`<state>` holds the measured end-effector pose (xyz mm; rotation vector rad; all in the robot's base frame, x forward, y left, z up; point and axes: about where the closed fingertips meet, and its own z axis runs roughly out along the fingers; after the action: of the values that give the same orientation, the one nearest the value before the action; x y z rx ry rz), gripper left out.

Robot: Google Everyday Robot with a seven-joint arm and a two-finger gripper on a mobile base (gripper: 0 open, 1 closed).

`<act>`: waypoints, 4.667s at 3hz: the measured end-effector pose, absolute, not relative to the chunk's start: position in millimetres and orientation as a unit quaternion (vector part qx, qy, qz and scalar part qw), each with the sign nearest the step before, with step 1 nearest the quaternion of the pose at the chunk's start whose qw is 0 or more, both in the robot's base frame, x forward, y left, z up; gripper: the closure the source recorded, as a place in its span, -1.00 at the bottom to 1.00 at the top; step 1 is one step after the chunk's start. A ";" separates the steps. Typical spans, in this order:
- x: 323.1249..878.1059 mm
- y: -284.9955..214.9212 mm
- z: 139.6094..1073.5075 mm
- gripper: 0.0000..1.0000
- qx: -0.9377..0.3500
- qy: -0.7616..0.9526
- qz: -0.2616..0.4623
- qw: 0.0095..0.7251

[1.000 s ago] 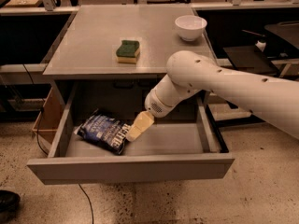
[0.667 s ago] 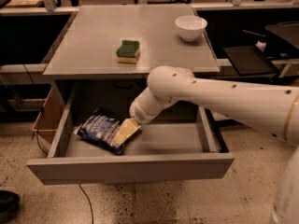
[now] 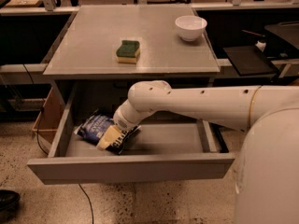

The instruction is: Pick blue chip bag from top drawer and place on counter

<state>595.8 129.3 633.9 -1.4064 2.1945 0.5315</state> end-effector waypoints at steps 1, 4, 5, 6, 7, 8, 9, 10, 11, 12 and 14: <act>599.4 152.8 614.6 -0.53 -0.517 0.795 0.199 0.247; 611.4 137.5 661.0 0.86 -0.543 0.768 0.181 0.286; 609.7 108.5 689.0 1.00 -0.570 0.755 0.167 0.278; 599.5 71.0 718.2 1.00 -0.596 0.746 0.148 0.259; 595.3 44.2 753.3 1.00 -0.614 0.737 0.124 0.253; 603.8 24.6 790.3 1.00 -0.626 0.731 0.092 0.255; 624.3 3.6 822.7 1.00 -0.629 0.732 0.059 0.256; 651.7 -16.2 850.3 1.00 -0.625 0.735 0.031 0.259; 681.4 -32.3 875.5 1.00 -0.619 0.740 0.010 0.265; 709.2 -42.3 890.3 1.00 -0.615 0.739 -0.003 0.276; 756.0 -57.7 876.4 1.00 -0.588 0.743 0.019 0.319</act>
Offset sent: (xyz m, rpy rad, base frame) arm 0.0123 0.0372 -0.0208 0.0470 -0.0564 0.0208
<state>756.0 -57.7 876.4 -1.5453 1.9552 0.0496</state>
